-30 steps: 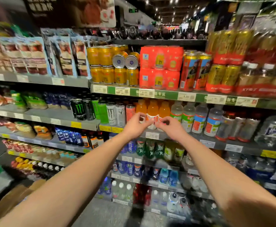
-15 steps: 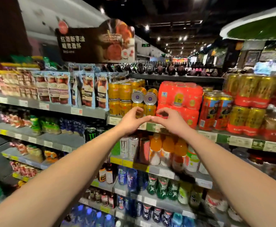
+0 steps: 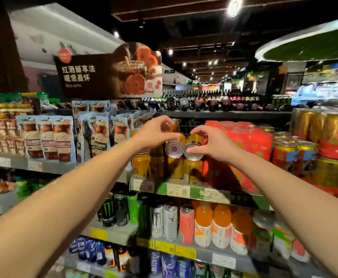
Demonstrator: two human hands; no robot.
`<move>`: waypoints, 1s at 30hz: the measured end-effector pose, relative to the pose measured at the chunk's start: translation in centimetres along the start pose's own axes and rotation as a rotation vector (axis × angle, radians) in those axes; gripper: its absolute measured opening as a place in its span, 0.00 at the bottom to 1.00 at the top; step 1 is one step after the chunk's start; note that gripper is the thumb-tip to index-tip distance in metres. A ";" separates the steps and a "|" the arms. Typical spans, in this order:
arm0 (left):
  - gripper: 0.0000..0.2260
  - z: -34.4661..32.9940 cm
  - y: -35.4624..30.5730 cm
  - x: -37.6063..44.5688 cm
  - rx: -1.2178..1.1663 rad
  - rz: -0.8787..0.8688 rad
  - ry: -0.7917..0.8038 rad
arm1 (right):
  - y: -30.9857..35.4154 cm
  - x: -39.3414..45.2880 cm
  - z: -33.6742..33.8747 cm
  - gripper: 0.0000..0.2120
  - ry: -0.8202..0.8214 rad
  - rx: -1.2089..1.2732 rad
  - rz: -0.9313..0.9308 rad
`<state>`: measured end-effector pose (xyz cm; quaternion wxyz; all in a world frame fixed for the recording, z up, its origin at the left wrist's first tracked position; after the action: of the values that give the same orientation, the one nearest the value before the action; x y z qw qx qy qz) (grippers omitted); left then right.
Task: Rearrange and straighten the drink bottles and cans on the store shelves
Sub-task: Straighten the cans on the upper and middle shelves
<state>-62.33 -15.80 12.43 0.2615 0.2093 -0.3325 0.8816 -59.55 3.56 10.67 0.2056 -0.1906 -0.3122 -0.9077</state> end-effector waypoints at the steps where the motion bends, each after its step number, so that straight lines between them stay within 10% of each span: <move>1: 0.19 0.1 0.4 1.0 0.017 -0.021 0.031 | 0.0 0.9 -0.1 0.29 -0.013 -0.023 -0.009; 11: 0.25 -2.5 3.9 8.9 0.131 -0.101 0.393 | -2.1 7.9 -1.7 0.41 0.144 -0.360 -0.249; 18: 0.31 -5.4 6.0 12.4 0.362 0.023 0.621 | -3.8 9.7 -2.3 0.27 0.349 -0.575 -0.368; 23: 0.44 -6.8 6.9 12.4 0.432 0.148 0.790 | -4.0 9.8 -2.5 0.40 0.487 -0.597 -0.399; 30: 0.34 -7.4 7.5 12.0 0.270 0.291 0.955 | -4.2 9.9 -2.3 0.32 0.514 -0.442 -0.369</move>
<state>-77.62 -11.64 10.26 0.2294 -0.2328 -0.0849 0.9413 -70.46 2.59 11.57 0.0643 0.0628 -0.0763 -0.9930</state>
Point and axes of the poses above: each hand's wrist, its own x-axis towards the middle knuckle, its own z-axis out of the back of the hand, y = z × x, the point moved 6 cm from there along x, towards the middle knuckle, and after that the axes turned 6 degrees about -z, right-handed, at the moved point
